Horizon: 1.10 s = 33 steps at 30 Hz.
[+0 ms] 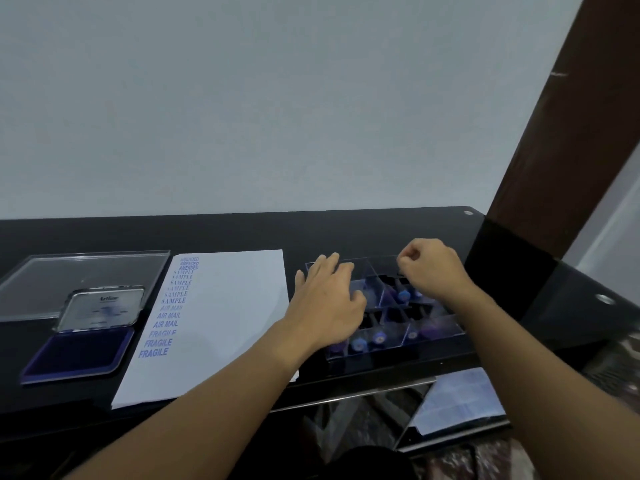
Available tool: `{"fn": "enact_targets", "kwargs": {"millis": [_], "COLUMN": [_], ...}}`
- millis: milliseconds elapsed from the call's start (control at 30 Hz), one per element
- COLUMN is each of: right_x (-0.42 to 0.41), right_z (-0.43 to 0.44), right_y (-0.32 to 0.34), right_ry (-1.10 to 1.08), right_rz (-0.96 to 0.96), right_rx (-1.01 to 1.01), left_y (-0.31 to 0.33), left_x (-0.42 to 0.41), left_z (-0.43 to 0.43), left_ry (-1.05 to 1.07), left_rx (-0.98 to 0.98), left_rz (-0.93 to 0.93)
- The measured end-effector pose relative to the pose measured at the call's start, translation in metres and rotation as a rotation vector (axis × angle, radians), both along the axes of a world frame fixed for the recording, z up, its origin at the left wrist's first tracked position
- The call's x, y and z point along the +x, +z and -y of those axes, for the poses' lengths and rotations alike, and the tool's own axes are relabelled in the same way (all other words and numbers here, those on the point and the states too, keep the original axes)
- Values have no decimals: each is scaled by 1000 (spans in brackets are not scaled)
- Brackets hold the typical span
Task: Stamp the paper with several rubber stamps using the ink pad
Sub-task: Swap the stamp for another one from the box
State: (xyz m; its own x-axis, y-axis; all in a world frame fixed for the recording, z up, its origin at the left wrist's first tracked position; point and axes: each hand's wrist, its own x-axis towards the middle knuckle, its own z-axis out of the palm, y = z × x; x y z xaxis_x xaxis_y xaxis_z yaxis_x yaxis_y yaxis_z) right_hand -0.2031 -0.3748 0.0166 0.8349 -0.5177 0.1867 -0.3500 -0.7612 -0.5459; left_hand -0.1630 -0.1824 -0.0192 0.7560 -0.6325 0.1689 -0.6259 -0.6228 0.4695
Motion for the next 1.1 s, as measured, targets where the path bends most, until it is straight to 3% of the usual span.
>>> {"fn": "enact_targets", "kwargs": {"millis": [333,600,867,1100], "right_x": [44,56,52,39], "right_z": [13,17,23,29], "right_y": [2,1,-2,7], "right_ry": [261,370,400,303], "right_rz": [-456,-682,-580,-396], "right_rx": [-108,-173,-127,-60], "left_y": [-4,-12,-13,-1], "left_x": [30,29,31,27], "left_z": [51,52,52,37], "left_ry": [-9,4,24,93], "left_rx": [240,238,150,-260], "left_rz": [13,59,38,-48]}}
